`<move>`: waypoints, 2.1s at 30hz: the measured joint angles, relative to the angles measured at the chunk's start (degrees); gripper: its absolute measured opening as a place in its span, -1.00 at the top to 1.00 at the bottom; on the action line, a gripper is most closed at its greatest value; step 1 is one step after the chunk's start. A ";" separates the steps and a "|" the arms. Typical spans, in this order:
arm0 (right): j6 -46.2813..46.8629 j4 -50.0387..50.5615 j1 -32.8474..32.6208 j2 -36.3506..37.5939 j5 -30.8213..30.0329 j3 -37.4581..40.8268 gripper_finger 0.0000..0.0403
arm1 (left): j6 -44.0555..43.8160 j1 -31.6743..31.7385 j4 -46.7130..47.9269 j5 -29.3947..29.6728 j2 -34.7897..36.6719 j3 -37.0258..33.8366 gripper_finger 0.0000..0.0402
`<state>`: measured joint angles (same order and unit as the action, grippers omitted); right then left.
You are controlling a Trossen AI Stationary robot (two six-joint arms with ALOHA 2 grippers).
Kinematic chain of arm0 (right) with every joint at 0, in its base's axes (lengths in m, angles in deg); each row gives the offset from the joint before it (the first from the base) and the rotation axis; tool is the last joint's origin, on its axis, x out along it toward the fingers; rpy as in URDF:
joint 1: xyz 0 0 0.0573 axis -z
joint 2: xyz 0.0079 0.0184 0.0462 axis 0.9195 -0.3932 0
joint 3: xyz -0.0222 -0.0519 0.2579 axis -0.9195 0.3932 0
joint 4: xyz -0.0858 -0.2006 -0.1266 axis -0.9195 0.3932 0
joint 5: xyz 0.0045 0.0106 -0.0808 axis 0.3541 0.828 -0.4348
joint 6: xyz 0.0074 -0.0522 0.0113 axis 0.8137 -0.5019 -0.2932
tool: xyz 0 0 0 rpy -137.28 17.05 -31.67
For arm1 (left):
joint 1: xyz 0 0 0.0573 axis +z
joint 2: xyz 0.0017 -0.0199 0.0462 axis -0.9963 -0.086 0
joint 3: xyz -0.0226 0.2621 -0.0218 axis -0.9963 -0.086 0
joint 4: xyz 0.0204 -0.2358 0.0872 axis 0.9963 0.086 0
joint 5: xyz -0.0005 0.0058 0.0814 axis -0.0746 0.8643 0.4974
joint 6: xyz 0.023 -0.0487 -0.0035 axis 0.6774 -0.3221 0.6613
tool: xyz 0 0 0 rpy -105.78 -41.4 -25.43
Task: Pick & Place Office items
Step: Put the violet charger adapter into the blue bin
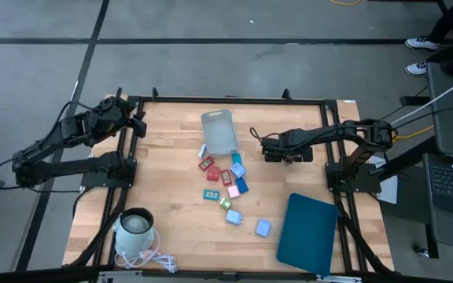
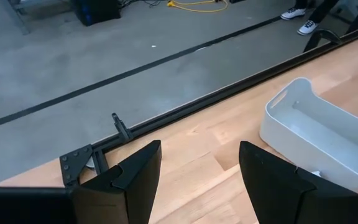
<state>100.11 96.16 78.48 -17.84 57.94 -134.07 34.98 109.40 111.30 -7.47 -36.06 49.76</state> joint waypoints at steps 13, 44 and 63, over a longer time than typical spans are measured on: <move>-12.70 -1.87 0.18 0.06 1.26 0.11 -0.10 | -2.63 0.20 -0.10 0.02 -0.32 0.00 -0.06; -37.14 -0.80 0.80 0.09 9.35 -0.17 -0.22 | -12.47 0.20 -0.42 -9.53 -8.23 -0.02 -0.06; -36.89 3.57 0.90 0.00 11.45 -0.09 -0.16 | -11.44 0.20 -1.77 -9.92 -8.96 -0.02 -0.06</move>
<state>63.22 99.73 79.38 -17.84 69.39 -134.16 23.54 109.60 109.53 -17.39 -45.02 49.74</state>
